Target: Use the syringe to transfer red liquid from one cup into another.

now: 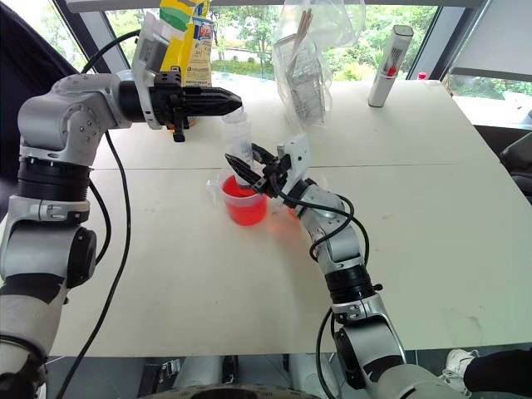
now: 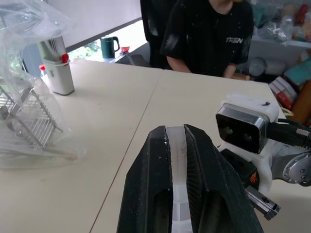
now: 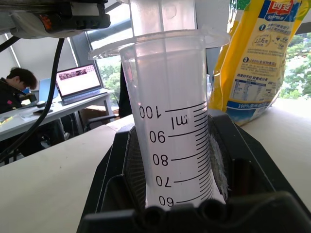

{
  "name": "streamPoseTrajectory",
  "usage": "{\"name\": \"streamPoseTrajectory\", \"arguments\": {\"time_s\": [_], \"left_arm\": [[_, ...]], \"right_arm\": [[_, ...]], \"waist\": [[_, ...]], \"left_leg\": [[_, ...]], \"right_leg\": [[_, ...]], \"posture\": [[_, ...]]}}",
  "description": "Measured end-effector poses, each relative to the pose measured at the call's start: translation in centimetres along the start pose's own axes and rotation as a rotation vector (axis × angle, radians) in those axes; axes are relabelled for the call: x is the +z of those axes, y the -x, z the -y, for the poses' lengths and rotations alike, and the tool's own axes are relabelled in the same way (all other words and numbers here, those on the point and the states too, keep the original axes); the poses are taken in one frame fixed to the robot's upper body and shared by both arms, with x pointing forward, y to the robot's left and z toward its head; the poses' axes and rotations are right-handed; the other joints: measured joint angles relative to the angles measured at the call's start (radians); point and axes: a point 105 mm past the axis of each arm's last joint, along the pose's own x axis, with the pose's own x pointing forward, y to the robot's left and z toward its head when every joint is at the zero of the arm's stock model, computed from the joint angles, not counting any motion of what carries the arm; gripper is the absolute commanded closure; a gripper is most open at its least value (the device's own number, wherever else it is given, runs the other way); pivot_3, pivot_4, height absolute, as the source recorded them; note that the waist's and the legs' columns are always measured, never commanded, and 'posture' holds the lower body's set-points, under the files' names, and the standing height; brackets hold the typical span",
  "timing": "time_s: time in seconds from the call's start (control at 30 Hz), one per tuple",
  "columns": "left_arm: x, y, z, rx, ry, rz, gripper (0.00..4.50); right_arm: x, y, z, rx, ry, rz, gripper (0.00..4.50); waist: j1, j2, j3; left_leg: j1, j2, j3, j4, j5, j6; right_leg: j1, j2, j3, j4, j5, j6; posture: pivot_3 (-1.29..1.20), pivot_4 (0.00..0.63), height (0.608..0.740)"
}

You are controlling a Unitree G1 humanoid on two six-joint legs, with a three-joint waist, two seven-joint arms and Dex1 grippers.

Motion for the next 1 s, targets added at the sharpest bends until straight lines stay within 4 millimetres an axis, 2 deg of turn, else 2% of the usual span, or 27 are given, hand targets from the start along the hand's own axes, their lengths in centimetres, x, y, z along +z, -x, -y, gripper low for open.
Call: {"name": "streamPoseTrajectory", "arguments": {"time_s": [0.73, 0.83, 1.0], "left_arm": [[0.4, 0.0, 0.1, -0.001, -0.022, 0.011, 4.46], [1.0, 0.3, 0.0, 0.017, -0.038, 0.036, 3.24], [1.7, 0.7, 0.0, 0.040, -0.062, 0.059, 0.79]], "right_arm": [[0.4, 0.0, 0.1, 0.007, 0.009, -0.016, 3.10], [0.8, -0.1, 0.0, 0.019, 0.017, -0.015, 3.10], [0.5, -0.4, -0.7, 0.053, 0.009, -0.036, 3.10]], "waist": [[0.000, 0.000, 0.000], [0.000, 0.000, 0.000], [0.001, 0.000, 0.000]], "left_leg": [[0.000, 0.000, 0.000, 0.000, 0.000, 0.000], [0.000, 0.000, 0.000, 0.000, 0.000, 0.000], [0.000, 0.000, 0.000, 0.000, 0.000, 0.000]], "right_leg": [[0.000, 0.000, 0.000, 0.000, 0.000, 0.000], [0.000, 0.000, 0.000, 0.000, 0.000, 0.000], [0.000, 0.000, 0.000, 0.000, 0.000, 0.000]], "posture": [[0.00, 0.150, 0.739], [0.00, 0.150, 0.739], [0.00, 0.150, 0.739]]}}
